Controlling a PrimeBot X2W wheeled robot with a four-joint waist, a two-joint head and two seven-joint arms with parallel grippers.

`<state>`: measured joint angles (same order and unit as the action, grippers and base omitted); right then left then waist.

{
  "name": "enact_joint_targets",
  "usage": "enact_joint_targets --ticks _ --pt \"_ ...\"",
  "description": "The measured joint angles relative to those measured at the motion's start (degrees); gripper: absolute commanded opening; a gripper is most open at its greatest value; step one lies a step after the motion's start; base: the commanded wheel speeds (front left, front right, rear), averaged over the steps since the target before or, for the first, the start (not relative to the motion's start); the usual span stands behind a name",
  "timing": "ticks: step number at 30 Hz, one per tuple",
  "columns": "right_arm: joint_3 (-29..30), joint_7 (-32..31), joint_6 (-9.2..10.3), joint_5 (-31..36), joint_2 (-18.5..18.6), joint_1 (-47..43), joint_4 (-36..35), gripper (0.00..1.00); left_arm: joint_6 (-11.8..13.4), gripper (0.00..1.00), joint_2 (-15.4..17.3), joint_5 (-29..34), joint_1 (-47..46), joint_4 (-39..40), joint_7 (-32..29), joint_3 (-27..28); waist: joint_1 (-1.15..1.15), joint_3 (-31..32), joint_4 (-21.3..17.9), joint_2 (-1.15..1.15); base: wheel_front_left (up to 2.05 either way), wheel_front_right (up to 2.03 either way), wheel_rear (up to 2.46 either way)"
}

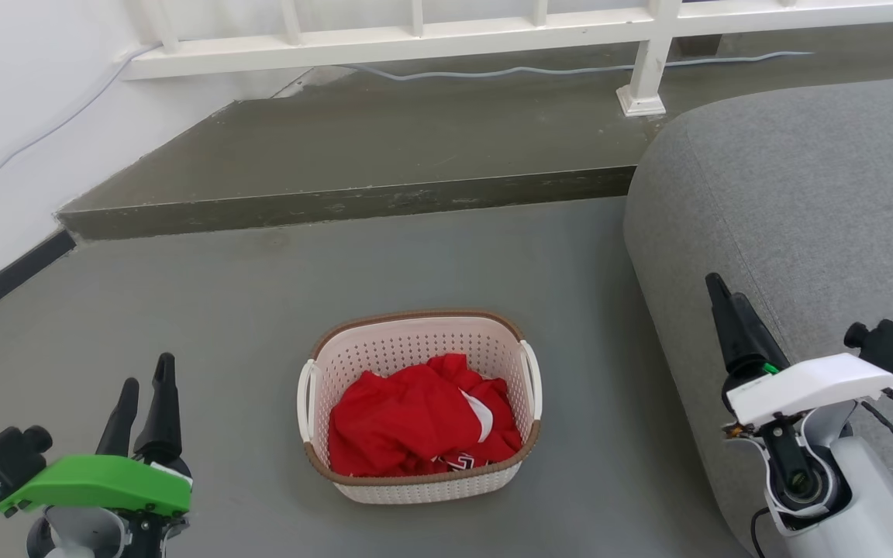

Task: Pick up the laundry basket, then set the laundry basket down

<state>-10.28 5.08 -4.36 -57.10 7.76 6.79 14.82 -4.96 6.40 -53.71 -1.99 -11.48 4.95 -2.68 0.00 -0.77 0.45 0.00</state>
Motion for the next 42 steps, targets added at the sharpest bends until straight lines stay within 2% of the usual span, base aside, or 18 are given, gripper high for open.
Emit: enact_joint_targets --ticks 42 --pt "-7.81 8.13 3.57 32.86 0.3 2.8 0.0 1.0 0.35 1.0 -1.19 32.65 -0.48 4.14 8.51 -1.47 0.0 -0.88 0.17 0.0 0.0 0.0 0.0"
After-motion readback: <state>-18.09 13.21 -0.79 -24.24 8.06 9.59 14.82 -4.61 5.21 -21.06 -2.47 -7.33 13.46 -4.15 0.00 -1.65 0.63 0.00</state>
